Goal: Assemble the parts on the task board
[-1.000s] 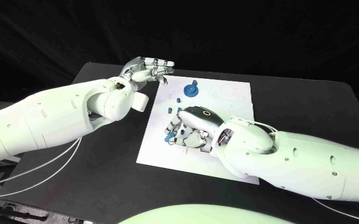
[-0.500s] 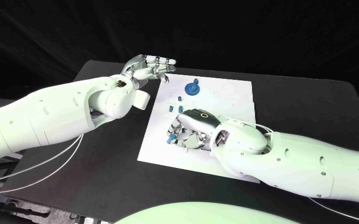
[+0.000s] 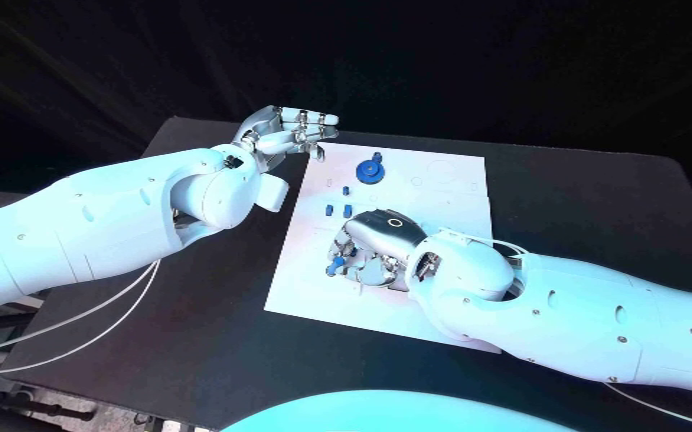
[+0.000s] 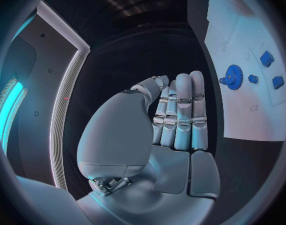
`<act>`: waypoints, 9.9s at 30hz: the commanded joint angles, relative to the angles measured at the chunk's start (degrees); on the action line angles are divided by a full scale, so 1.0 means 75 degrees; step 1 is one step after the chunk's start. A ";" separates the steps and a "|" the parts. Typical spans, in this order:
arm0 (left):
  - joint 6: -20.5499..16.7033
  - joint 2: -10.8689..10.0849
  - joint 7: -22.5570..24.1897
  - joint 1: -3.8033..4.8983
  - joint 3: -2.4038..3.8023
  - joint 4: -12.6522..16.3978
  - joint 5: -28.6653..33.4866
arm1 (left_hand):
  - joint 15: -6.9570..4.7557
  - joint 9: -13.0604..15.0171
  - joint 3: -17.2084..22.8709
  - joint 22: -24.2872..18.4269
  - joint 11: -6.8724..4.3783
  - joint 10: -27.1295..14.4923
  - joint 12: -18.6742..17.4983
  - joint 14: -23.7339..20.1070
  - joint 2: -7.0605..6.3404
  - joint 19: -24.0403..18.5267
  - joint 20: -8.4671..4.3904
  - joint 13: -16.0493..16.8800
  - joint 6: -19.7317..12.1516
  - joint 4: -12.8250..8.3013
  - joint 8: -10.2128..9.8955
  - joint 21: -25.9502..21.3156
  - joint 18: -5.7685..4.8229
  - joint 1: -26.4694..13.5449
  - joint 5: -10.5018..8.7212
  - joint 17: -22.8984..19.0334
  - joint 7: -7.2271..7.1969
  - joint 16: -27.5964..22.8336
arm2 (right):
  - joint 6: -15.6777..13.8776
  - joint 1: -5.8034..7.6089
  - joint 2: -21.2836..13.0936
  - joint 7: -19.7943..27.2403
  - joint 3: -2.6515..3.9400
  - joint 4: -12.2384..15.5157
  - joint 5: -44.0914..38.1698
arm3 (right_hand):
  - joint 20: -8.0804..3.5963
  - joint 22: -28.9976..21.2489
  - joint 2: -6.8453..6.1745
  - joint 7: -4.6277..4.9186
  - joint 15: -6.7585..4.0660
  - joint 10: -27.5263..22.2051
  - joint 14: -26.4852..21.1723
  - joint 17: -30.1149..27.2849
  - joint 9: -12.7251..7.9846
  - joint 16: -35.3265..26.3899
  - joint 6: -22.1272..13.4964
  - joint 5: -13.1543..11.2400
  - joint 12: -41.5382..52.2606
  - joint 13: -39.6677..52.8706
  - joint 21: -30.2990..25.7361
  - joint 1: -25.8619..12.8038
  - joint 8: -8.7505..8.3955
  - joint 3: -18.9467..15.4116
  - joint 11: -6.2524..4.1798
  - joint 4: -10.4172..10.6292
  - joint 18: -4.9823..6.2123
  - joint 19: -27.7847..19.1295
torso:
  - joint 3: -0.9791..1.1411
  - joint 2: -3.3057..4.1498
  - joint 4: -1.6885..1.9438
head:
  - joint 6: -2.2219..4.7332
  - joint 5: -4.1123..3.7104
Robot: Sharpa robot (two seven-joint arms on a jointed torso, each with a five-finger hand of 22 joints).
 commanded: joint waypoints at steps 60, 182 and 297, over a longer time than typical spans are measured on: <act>0.0175 -0.0114 0.0010 0.0006 -0.0031 0.0078 0.0044 | 0.0061 -0.0004 -0.0004 -0.0013 0.0026 -0.0058 -0.0034 -0.0018 0.0103 0.0015 0.0038 -0.0006 -0.0065 -0.0048 0.0006 -0.0049 0.0041 -0.0023 -0.0008 -0.0020 -0.0007 -0.0050 | -0.0910 0.0734 -0.3320 -0.0037 0.0018 0.1761 0.3203 | -0.0244 0.1422 -0.0415 -0.0166 -0.0286 0.1806 0.0414 0.0036 -0.0065 0.0139 -0.0580 -0.0098 0.5337 0.5024 0.0258 -0.1316 0.0676 -0.1290 -0.0305 0.0760 -0.0175 0.0504 | -0.0087 -0.0077 -0.0106 | 0.0315 -0.0927; 0.0342 -0.0160 0.0004 0.0006 -0.0133 0.0119 0.0065 | 0.0077 0.0001 -0.0052 -0.0035 0.0034 -0.0090 -0.0028 -0.0014 0.0140 0.0016 0.0060 -0.0001 -0.0103 -0.0002 0.0026 -0.0088 0.0041 -0.0145 -0.0005 -0.0035 -0.0004 -0.0050 | -0.1139 -0.0354 -0.2217 -0.2657 -0.0047 0.1772 0.2476 | -0.0419 0.2012 0.0610 -0.0510 -0.0487 0.2012 0.0604 0.1534 0.2096 0.1165 -0.0417 0.1981 0.9650 0.9806 0.1397 -0.1415 0.1587 -0.3500 -0.0559 0.1585 -0.0410 0.0811 | -0.0136 -0.0212 -0.0337 | 0.0032 -0.1088; 0.0382 -0.0275 -0.0037 -0.0001 -0.0149 0.0147 0.0115 | 0.0079 0.0005 -0.0052 -0.0053 0.0034 -0.0110 -0.0022 -0.0014 0.0180 0.0024 0.0065 0.0004 -0.0124 0.0006 0.0037 -0.0114 0.0044 -0.0170 -0.0002 -0.0045 -0.0004 -0.0050 | -0.0264 -0.0833 -0.3548 -0.2759 -0.0108 0.1579 -0.0333 | -0.0401 0.1987 0.0806 -0.0474 -0.0465 0.1917 0.0559 0.1369 0.2610 0.1039 -0.0482 0.0389 0.9145 0.9743 0.1304 -0.0833 0.1187 -0.3852 -0.0531 0.0859 -0.0391 0.0788 | -0.0119 -0.0229 -0.0407 | -0.0042 -0.1198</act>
